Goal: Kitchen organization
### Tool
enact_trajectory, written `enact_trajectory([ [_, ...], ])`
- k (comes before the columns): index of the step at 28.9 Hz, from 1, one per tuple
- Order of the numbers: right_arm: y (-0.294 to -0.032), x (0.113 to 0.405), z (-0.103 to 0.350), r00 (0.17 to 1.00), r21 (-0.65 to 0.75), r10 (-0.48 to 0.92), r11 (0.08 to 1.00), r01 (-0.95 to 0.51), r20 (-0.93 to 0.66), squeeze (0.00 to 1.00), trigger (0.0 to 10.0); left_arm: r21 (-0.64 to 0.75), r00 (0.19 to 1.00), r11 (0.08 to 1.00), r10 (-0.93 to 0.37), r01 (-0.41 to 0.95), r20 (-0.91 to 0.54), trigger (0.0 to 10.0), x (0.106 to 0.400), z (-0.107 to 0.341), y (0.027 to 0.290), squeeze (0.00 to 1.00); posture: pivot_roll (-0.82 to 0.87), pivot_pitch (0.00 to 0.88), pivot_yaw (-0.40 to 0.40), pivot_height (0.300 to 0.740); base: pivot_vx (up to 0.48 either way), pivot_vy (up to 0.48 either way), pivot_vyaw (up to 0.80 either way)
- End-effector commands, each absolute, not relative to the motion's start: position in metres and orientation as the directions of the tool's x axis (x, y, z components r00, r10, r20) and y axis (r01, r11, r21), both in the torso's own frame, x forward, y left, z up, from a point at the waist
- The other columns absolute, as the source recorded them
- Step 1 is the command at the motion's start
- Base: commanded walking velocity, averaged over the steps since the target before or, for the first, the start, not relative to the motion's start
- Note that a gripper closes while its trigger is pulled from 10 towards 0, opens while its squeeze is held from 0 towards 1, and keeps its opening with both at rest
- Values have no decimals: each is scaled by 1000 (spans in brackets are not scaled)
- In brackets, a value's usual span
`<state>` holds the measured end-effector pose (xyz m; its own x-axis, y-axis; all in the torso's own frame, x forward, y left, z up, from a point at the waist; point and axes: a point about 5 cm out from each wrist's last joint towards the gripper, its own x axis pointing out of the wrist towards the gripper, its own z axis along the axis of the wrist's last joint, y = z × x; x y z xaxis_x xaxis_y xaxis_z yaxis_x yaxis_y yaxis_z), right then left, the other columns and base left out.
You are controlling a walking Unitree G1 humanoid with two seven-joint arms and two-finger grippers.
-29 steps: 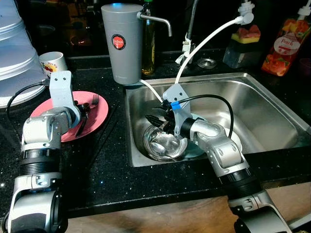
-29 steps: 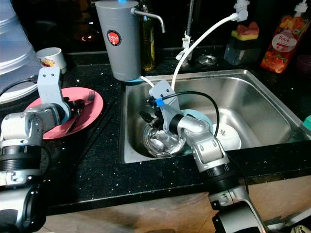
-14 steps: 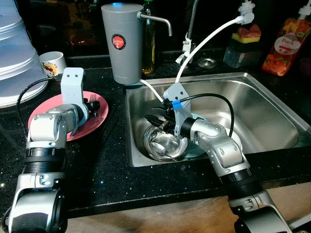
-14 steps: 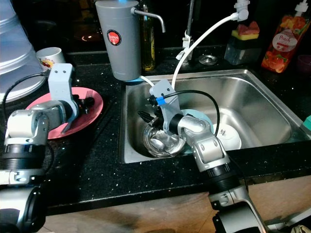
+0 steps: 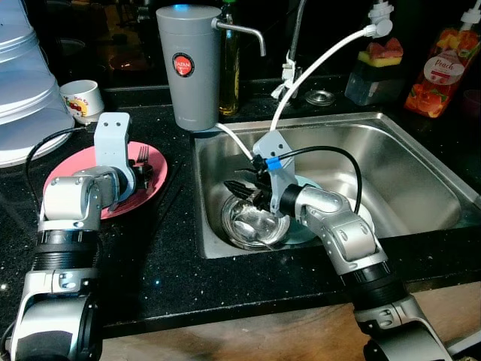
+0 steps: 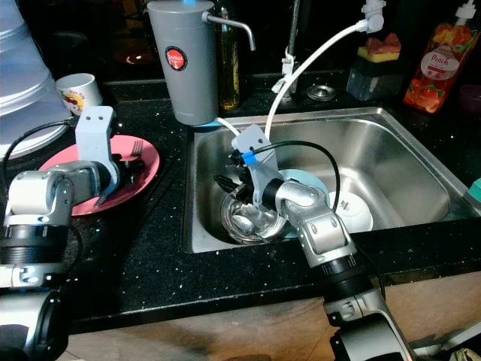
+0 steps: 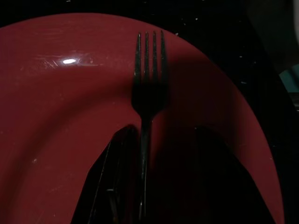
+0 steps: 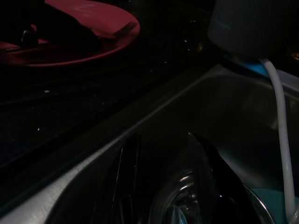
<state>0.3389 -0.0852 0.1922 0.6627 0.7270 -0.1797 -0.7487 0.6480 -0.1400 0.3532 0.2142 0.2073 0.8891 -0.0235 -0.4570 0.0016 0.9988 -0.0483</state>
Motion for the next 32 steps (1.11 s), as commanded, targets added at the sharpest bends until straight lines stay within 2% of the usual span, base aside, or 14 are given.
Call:
enact_trajectory([
  [1, -85, 337, 191, 653, -151, 732, 636, -757, -194, 0, 10000, -86, 863, 996, -35, -10, -504, 10000, 350, 198, 217, 0, 16, 3, 1, 740, 0, 0, 0],
  [3, -85, 337, 191, 653, -153, 732, 635, -757, -195, 0, 10000, -97, 861, 995, -43, -7, -506, 10000, 349, 197, 216, 0, 16, 3, 1, 740, 0, 0, 0],
  [5, -86, 336, 190, 652, -154, 732, 634, -758, -200, 0, 10000, -102, 860, 995, -49, -3, -508, 4667, 348, 196, 215, 0, 16, 0, 2, 740, 0, 0, 0],
  [6, -86, 337, 190, 653, -154, 730, 634, -758, -202, 0, 10000, -103, 860, 995, -53, 0, -507, 1373, 348, 196, 215, 0, 16, 0, 2, 740, 0, 0, 0],
  [7, -87, 337, 190, 654, -154, 729, 636, -756, -204, 0, 10000, -104, 862, 995, -54, 2, -503, 0, 348, 196, 214, 0, 16, 0, 3, 740, 0, 0, 0],
  [19, -87, 338, 190, 668, -142, 719, 653, -744, -192, 0, 10000, -51, 882, 999, -41, 19, -470, 0, 348, 202, 215, 0, 17, 0, 6, 740, 0, 0, 0],
  [21, -88, 339, 195, 675, -134, 717, 661, -738, -174, 0, 10000, 8, 928, 998, -53, 60, -370, 0, 350, 216, 211, 0, 19, 0, 7, 740, 0, 0, 0],
  [25, -89, 341, 204, 691, -109, 711, 682, -723, -133, 0, 10000, 88, 968, 988, -101, 124, -230, 0, 351, 235, 202, 0, 19, 0, 7, 740, 0, 0, 0],
  [26, -89, 341, 206, 698, -105, 706, 690, -716, -119, 0, 10000, 122, 976, 982, -123, 146, -180, 0, 351, 242, 199, 0, 20, 0, 6, 740, 0, 0, 0],
  [27, -88, 342, 214, 713, -77, 697, 709, -701, -74, 0, 10000, 174, 968, 952, -244, 251, -61, 0, 346, 256, 183, 0, 20, 0, 6, 740, 0, 0, 0],
  [29, -88, 342, 217, 718, -64, 694, 715, -696, -56, 0, 10000, 187, 956, 938, -292, 291, -24, 0, 344, 260, 178, 0, 20, 0, 7, 740, 0, 0, 0],
  [30, -86, 343, 230, 737, 15, 676, 736, -676, 23, 0, 10000, 276, 880, 848, -474, 452, 17, 0, 331, 265, 156, 0, 20, 0, 7, 740, 0, 0, 0],
  [31, -86, 343, 230, 737, 15, 676, 736, -676, 23, 0, 10000, 276, 880, 848, -474, 452, 17, 0, 331, 265, 156, 0, 20, 0, 7, 740, 0, 0, 0],
  [32, -86, 343, 235, 740, 47, 671, 738, -673, 50, 0, 10000, 324, 840, 798, -542, 508, 18, 0, 325, 265, 148, 0, 20, 0, 7, 740, 0, 0, 0],
])
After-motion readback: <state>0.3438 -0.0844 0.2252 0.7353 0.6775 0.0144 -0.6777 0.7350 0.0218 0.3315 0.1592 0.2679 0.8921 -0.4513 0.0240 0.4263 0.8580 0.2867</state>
